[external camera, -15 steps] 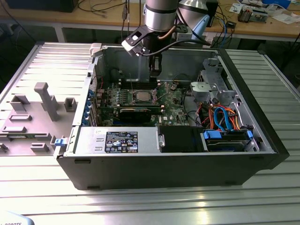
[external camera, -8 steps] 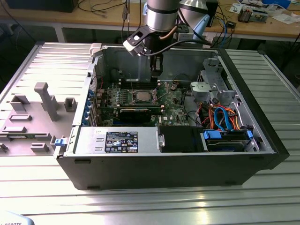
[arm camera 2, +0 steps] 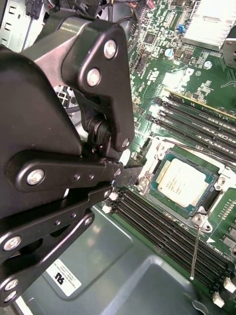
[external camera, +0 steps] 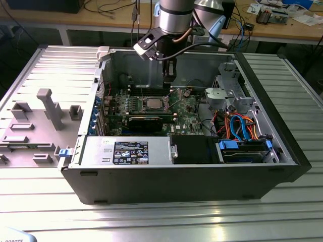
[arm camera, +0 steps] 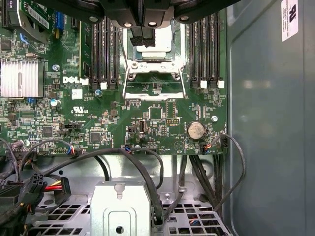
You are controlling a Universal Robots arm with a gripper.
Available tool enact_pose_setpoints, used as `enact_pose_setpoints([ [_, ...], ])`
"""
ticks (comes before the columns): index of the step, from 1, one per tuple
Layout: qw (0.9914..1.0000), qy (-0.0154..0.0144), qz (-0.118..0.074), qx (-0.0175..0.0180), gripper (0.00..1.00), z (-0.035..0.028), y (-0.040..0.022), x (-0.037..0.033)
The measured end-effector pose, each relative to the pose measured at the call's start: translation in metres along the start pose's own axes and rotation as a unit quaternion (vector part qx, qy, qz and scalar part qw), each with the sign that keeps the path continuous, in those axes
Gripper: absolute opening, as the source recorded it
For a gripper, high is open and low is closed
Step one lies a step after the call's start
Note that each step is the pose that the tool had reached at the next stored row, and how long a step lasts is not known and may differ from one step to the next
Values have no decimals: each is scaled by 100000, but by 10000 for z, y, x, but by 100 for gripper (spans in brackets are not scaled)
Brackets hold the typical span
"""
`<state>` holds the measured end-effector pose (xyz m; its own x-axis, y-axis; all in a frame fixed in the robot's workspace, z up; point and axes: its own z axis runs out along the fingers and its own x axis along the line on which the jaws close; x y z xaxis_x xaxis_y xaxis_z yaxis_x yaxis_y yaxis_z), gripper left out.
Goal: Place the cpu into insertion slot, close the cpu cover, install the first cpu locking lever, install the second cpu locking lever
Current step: 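Close the cpu cover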
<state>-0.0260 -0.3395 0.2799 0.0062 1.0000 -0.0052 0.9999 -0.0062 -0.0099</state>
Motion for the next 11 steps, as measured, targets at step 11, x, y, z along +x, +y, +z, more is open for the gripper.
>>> enact_pose_setpoints([
  [11,100000,-1,0,0,11,0,37,0],
])
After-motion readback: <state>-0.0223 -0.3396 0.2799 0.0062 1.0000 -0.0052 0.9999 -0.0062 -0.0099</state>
